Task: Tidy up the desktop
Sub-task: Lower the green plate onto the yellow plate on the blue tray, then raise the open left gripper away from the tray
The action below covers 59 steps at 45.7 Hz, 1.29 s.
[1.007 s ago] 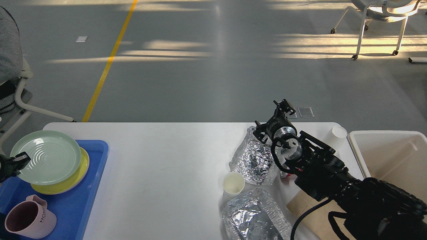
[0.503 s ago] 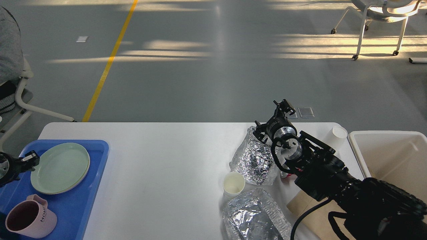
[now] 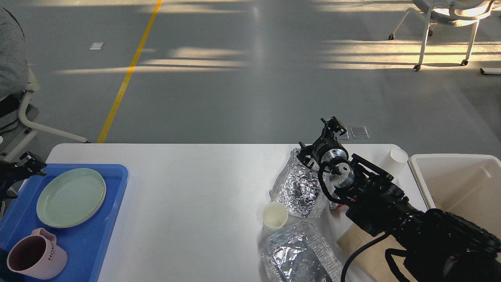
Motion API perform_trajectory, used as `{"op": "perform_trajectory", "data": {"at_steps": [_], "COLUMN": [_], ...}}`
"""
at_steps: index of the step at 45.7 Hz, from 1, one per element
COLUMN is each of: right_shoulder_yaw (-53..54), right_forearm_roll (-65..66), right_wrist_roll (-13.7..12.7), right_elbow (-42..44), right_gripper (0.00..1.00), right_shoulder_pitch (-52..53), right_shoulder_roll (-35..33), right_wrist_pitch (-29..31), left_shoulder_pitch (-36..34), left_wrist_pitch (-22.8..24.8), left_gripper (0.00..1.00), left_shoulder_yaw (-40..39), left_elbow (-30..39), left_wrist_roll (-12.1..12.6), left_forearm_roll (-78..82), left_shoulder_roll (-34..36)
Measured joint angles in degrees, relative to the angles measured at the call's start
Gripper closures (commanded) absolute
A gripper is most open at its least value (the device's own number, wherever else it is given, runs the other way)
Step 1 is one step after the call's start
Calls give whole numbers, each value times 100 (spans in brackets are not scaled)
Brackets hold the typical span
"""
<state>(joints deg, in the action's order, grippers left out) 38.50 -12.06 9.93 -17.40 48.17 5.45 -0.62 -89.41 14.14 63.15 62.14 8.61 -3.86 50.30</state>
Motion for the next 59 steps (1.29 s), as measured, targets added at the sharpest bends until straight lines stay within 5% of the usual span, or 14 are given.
{"op": "perform_trajectory", "data": {"at_steps": [11,21,33,59], "right_shoulder_yaw": [0,0,0,0], "right_forearm_roll": [0,0,0,0], "right_wrist_roll": [0,0,0,0], "right_elbow": [0,0,0,0], "right_gripper": [0,0,0,0], "right_shoulder_pitch": [0,0,1,1], "right_shoulder_roll": [0,0,0,0], "right_wrist_pitch": [0,0,0,0], "left_shoulder_pitch": [-1353,-2893,-4874,-7929], "left_wrist_pitch": [2181,3893,4087,4088], "left_gripper": [20,12,4,3], "left_shoulder_yaw": [575,1488,1944,1839], "left_elbow": [214,603,1071,1913], "left_wrist_roll": [203,81,-363,-396], "left_forearm_roll": [18,10,-2,15], "left_shoulder_roll": [-189,-1256,-2346,-3031]}}
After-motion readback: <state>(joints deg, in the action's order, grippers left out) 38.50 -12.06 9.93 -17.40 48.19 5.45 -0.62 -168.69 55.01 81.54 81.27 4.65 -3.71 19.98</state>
